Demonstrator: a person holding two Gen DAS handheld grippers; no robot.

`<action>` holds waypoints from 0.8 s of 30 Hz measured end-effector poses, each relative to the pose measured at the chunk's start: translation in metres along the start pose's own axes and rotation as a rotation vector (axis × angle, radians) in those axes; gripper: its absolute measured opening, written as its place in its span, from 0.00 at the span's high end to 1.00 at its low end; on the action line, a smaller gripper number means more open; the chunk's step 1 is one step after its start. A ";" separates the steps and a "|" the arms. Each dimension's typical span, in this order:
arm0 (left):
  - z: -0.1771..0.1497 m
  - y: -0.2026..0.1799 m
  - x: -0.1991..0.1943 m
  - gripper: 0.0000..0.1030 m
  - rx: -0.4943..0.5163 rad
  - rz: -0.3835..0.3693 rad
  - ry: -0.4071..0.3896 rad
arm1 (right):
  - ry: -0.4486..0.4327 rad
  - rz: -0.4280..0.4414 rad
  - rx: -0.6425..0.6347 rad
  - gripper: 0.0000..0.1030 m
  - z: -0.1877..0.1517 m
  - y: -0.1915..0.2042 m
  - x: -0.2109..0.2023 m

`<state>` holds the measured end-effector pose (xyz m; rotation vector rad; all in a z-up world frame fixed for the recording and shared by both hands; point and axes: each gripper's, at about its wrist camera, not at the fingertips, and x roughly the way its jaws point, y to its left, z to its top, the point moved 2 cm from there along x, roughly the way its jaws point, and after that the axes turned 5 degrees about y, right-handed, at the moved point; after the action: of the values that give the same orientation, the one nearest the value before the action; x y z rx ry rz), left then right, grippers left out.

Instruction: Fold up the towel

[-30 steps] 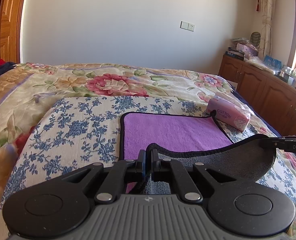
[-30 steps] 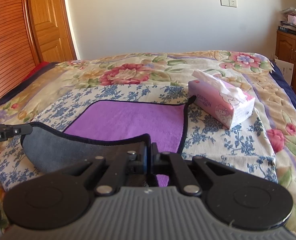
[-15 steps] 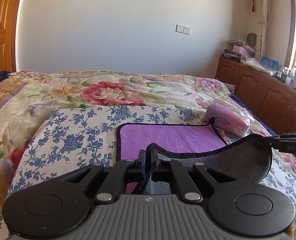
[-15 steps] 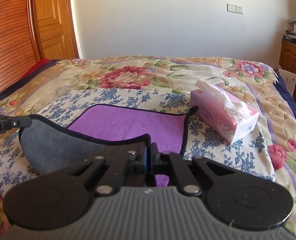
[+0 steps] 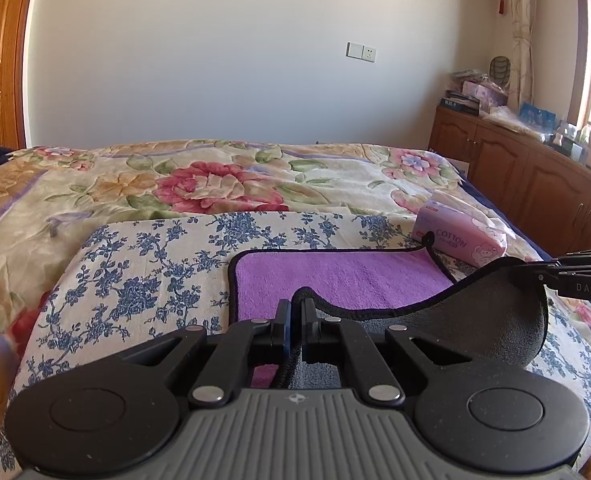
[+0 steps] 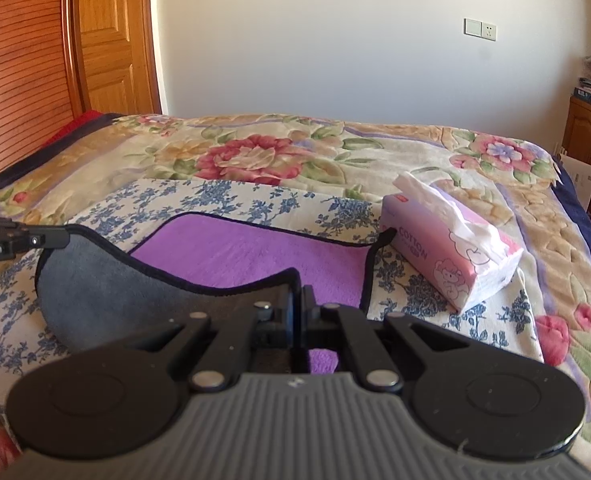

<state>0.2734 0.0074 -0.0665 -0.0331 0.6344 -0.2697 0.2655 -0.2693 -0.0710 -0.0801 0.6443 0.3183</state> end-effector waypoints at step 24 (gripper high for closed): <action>0.013 0.001 0.024 0.94 0.056 0.013 0.025 | -0.033 -0.002 -0.008 0.96 0.014 -0.008 0.017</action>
<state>0.2998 0.0019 -0.0697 0.0284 0.6514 -0.2757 0.2884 -0.2702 -0.0703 -0.0826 0.6102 0.3194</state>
